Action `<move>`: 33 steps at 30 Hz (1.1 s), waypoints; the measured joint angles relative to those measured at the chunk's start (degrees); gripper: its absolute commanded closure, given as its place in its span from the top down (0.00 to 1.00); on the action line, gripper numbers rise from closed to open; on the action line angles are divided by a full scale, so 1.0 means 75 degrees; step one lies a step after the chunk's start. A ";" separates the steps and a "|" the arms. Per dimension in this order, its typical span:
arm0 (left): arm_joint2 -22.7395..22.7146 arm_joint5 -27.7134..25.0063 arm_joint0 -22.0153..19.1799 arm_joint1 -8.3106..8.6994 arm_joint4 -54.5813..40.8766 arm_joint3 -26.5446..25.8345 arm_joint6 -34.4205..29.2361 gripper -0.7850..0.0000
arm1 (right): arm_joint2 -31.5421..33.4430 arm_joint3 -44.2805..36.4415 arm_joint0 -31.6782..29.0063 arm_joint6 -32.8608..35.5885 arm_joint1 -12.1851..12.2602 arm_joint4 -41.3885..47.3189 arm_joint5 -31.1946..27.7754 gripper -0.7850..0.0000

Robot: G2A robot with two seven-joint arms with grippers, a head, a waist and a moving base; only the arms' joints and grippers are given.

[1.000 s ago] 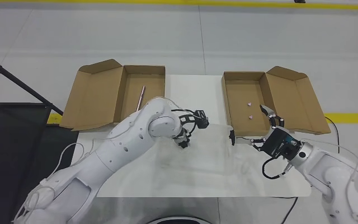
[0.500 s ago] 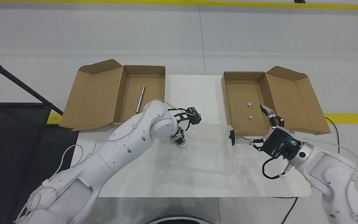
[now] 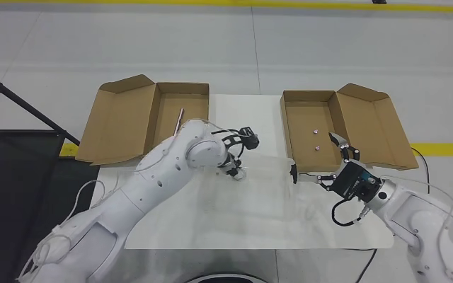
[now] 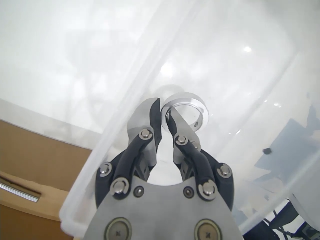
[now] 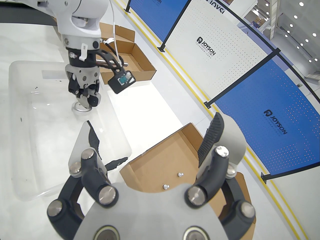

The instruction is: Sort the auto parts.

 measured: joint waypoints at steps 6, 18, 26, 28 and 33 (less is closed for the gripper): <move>-0.1838 -0.0637 0.0755 0.0489 -0.1413 -0.0972 0.0798 0.00 | 0.0000 0.0000 0.0000 0.0000 0.0000 0.0000 0.0000 1.00; -0.3946 -0.2239 0.2141 0.0955 -0.3620 -0.1846 0.2156 0.00 | 0.0000 0.0000 0.0000 0.0000 0.0000 0.0000 0.0000 1.00; -0.4454 -0.0546 0.2186 0.1153 -0.1189 -0.1938 0.2475 0.00 | 0.0000 0.0000 0.0000 0.0000 0.0000 0.0000 0.0000 1.00; -0.4625 -0.0032 0.2243 0.1207 -0.0505 -0.1794 0.2474 0.00 | 0.0000 0.0000 0.0000 0.0000 0.0000 0.0000 0.0000 1.00; -0.4618 0.1020 0.2131 0.1301 0.1077 -0.1015 0.1984 0.00 | 0.0000 0.0000 0.0000 0.0000 0.0000 0.0000 0.0000 1.00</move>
